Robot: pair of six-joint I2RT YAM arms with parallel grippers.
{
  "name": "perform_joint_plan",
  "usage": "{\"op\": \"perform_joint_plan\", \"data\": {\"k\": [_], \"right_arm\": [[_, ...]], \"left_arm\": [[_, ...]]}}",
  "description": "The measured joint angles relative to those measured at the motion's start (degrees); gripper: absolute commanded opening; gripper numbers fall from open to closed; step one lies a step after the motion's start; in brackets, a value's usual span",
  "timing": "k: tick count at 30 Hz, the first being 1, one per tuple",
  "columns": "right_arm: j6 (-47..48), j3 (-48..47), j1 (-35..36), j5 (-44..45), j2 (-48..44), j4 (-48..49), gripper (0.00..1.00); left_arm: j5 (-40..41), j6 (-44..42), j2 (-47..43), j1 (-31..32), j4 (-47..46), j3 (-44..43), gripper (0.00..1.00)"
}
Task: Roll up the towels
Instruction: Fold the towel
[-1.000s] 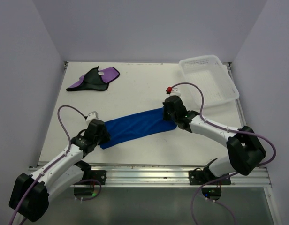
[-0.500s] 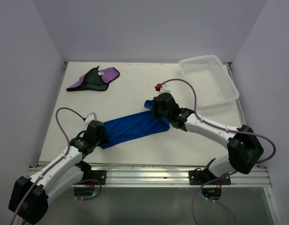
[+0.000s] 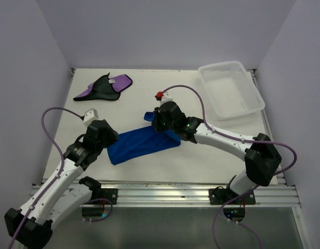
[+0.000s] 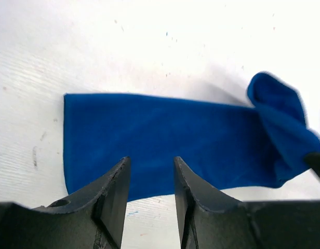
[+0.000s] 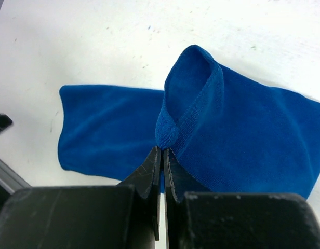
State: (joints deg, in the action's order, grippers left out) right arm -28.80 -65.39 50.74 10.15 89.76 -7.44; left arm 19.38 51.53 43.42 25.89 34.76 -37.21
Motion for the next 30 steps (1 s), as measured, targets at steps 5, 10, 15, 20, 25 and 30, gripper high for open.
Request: {"op": "perform_joint_plan", "data": {"k": [5, 10, 15, 20, 25, 30], "right_arm": [[0.1, -2.2, 2.6, -1.0, 2.6, -0.5, 0.0], [0.2, -5.6, 4.8, -2.1, 6.1, -0.9, 0.0], [0.4, -10.3, 6.3, -2.7, 9.8, -1.4, 0.0], [0.8, -15.5, 7.1, -3.5, 12.4, -2.3, 0.0], [1.0, -19.7, 7.9, -3.9, 14.3, -2.4, 0.0], [1.0, -22.6, 9.0, -4.7, 17.0, -2.5, 0.0]], "left_arm": [[4.4, 0.1, -1.9, 0.0, 5.3, -7.0, 0.42], [9.0, 0.0, -3.9, 0.0, 8.7, -10.3, 0.42], [12.5, -0.3, -6.5, 0.0, 10.6, -10.8, 0.42], [14.5, -1.1, -8.7, 0.0, 11.3, -10.9, 0.42], [15.6, -1.6, -8.7, 0.0, 12.0, -10.9, 0.43], [16.4, -1.8, -8.9, 0.0, 13.0, -11.5, 0.43]]}}
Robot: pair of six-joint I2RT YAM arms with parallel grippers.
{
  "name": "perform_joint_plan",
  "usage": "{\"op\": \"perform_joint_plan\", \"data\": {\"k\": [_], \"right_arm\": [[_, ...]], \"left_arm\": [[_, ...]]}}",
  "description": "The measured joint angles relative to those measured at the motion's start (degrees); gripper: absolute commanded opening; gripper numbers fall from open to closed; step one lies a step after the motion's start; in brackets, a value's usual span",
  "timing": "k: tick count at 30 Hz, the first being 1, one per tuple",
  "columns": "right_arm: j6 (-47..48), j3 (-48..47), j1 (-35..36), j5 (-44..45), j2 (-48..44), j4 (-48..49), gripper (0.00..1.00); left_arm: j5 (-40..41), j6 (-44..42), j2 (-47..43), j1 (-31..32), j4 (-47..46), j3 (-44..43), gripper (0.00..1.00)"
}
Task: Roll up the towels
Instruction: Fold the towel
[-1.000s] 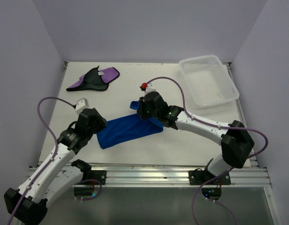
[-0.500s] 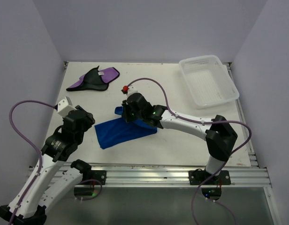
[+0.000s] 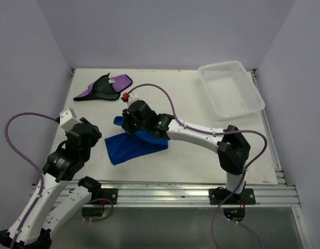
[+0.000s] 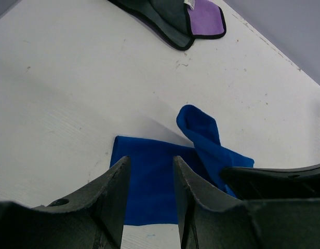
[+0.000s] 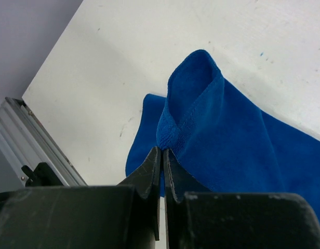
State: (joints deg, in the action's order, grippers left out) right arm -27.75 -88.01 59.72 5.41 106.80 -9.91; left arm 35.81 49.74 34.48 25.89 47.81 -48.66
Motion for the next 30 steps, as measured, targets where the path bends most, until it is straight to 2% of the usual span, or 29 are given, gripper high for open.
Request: {"op": "perform_joint_plan", "data": {"k": [7, 30], "right_arm": [[0.4, -2.8, 2.3, -0.9, 4.3, -0.8, 0.0], [0.2, -4.0, 6.3, -3.5, 8.5, -0.9, 0.0]], "left_arm": [[1.2, -0.9, -0.5, 0.0, 0.3, -1.4, 0.43], [1.9, -1.4, -0.4, 0.0, 1.1, -1.4, 0.43]]}}
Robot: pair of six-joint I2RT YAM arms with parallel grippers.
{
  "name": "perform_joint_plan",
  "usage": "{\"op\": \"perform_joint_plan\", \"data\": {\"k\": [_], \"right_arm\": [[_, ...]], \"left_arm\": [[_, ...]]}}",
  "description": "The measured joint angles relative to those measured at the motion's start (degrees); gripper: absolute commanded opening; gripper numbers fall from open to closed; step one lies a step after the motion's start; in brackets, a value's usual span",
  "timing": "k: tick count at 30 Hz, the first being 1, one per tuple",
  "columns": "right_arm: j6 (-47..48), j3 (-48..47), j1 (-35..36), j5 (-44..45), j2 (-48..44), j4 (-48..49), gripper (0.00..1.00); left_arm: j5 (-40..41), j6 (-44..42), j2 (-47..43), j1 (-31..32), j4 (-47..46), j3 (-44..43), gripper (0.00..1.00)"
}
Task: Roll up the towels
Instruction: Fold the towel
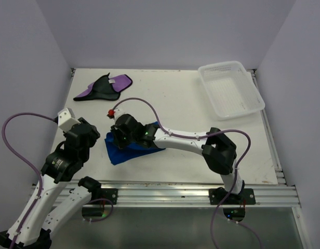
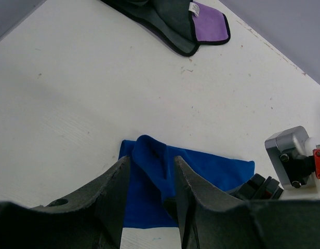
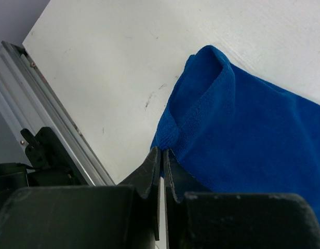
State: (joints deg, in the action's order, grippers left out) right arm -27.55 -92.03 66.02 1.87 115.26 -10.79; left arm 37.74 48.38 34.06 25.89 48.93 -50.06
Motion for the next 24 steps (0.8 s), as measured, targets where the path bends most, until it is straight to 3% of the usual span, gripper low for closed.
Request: {"op": "perform_joint_plan", "data": {"k": [24], "right_arm": [[-1.1, 1.3, 3.1, -0.2, 1.0, 1.0, 0.0]], "left_arm": [[-0.1, -0.2, 0.5, 0.0, 0.0, 0.0, 0.43]]}}
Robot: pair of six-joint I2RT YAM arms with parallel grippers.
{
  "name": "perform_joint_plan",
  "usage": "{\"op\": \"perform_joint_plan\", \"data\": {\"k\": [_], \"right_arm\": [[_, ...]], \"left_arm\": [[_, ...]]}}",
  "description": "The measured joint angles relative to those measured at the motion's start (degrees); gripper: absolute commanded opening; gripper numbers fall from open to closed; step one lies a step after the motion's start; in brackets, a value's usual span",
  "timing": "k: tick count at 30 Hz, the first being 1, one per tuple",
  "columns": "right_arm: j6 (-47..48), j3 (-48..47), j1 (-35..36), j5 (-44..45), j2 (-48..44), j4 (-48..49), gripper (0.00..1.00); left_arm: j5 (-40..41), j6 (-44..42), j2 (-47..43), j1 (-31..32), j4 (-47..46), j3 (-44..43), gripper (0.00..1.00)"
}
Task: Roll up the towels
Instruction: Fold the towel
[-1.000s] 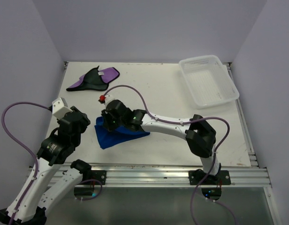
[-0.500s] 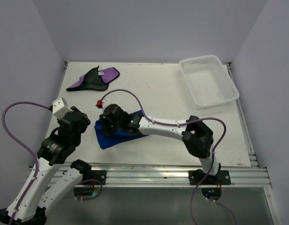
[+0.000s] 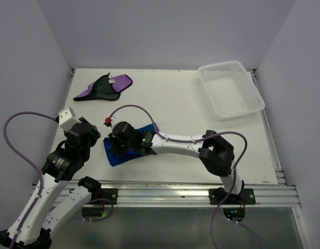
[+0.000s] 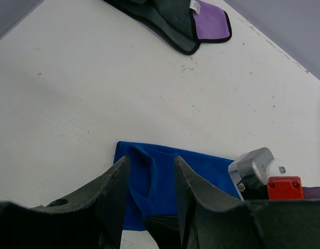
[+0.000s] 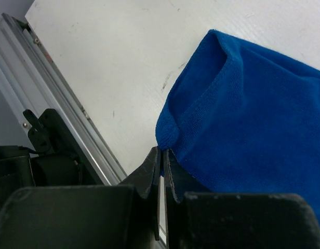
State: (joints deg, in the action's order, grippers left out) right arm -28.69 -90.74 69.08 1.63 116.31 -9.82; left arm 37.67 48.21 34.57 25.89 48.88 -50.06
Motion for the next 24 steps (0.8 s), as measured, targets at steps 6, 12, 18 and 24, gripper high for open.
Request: {"op": "perform_joint_plan", "data": {"k": [6, 12, 18, 24], "right_arm": [[-0.9, 1.0, 0.7, -0.3, 1.9, 0.8, 0.0], [-1.9, 1.8, 1.2, -1.4, 4.5, 1.3, 0.02], [-3.1, 2.4, 1.3, -2.7, 5.6, 2.0, 0.31], [-3.4, 2.4, 1.3, -4.2, 5.6, 2.2, 0.46]], "left_arm": [[-0.5, 0.0, 0.1, 0.0, -0.2, 0.0, 0.43], [-0.9, 0.0, 0.1, 0.0, -0.2, 0.0, 0.43], [-1.0, 0.0, -0.6, 0.0, -0.2, 0.0, 0.43], [-1.2, 0.0, -0.7, 0.0, -0.2, 0.0, 0.43]]}}
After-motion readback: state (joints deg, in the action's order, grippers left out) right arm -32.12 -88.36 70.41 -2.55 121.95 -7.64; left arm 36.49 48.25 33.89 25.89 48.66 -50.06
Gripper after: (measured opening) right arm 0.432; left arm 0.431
